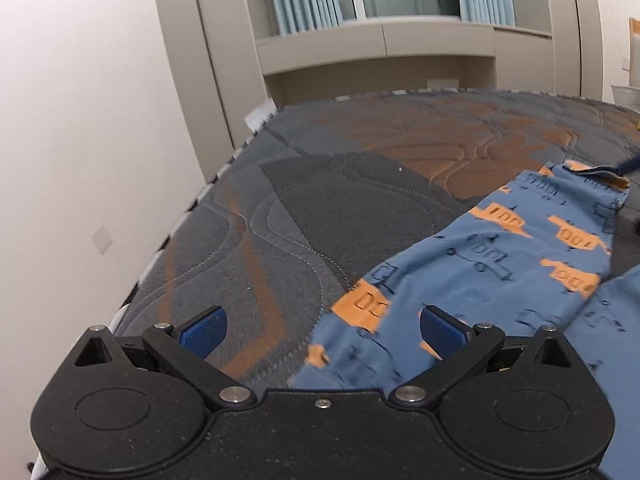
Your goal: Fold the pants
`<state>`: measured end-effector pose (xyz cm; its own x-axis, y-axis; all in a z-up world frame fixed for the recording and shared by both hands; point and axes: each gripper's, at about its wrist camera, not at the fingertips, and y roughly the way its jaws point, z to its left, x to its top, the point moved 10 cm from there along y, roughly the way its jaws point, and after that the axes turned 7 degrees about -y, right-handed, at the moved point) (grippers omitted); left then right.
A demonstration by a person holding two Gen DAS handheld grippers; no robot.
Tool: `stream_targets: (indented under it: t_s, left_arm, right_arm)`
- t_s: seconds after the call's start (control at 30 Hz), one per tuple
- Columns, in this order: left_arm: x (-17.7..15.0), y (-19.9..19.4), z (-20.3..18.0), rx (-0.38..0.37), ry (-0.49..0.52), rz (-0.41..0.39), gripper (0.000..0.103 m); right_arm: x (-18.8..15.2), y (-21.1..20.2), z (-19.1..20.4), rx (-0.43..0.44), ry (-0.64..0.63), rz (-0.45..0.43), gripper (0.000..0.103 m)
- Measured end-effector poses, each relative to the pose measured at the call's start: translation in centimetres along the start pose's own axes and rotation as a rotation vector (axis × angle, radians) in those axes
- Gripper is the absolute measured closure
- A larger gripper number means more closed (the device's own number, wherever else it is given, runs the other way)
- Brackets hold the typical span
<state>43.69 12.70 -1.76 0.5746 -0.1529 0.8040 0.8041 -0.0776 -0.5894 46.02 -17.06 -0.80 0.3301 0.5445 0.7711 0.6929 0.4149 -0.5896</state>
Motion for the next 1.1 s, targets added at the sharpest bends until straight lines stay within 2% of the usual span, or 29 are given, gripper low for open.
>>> stream_targets:
  t_s: [0.1,0.17,0.27,0.37,0.43,0.5,0.57,0.63,0.67,0.7,0.73,0.77,0.87,1.0,1.1]
  left_arm:
    - [0.3,2.6,1.2,-0.05,-0.018,0.047,0.001]
    - [0.5,3.9,2.1,-0.066,-0.037,0.065,0.001]
    - [0.6,5.7,3.1,-0.095,-0.064,0.096,0.011]
    - [0.1,7.0,3.4,-0.135,-0.074,0.161,0.019]
    - [-0.6,7.6,3.1,-0.161,-0.051,0.209,0.026]
    - [-1.2,8.2,2.7,-0.166,-0.02,0.246,0.038]
    - [-1.5,8.5,2.5,-0.163,-0.001,0.252,0.042]
    - [-1.2,8.6,2.2,-0.165,-0.003,0.255,0.06]
    - [-1.0,8.7,2.2,-0.172,-0.008,0.254,0.08]
    - [-1.0,8.6,2.1,-0.184,-0.016,0.26,0.094]
    - [-1.1,8.7,1.9,-0.192,-0.027,0.272,0.098]
    - [-1.2,8.7,1.7,-0.194,-0.036,0.28,0.102]
    - [-1.3,8.1,0.9,-0.179,-0.006,0.251,0.103]
    - [-0.5,7.7,1.7,-0.103,-0.076,0.212,0.103]
    - [0.8,7.3,2.5,-0.064,-0.11,0.156,0.103]
  right_arm:
    - [1.9,4.7,-1.8,0.027,-0.01,0.026,0.005]
    - [2.7,7.6,-2.7,0.054,0.002,0.048,0.017]
    - [3.9,11.4,-3.4,0.086,-0.012,0.058,0.025]
    - [4.7,14.4,-3.6,0.142,-0.044,0.069,0.028]
    - [4.8,15.9,-3.5,0.184,-0.07,0.086,0.029]
    - [4.8,17.1,-3.8,0.187,-0.095,0.108,0.031]
    - [4.7,18.0,-4.5,0.183,-0.073,0.125,0.035]
    - [4.4,18.6,-5.0,0.212,-0.015,0.133,0.036]
    - [4.2,18.5,-5.0,0.225,0.001,0.133,0.04]
    - [4.1,18.5,-5.0,0.238,0.01,0.135,0.044]
    - [4.0,18.2,-4.9,0.255,0.015,0.134,0.056]
    - [4.1,18.0,-4.9,0.264,0.016,0.132,0.075]
    - [4.0,17.2,-4.1,0.278,-0.013,0.136,0.097]
    - [4.7,17.0,-2.7,0.189,-0.11,0.133,0.1]
    - [6.2,17.3,-2.5,0.083,-0.132,0.109,0.1]
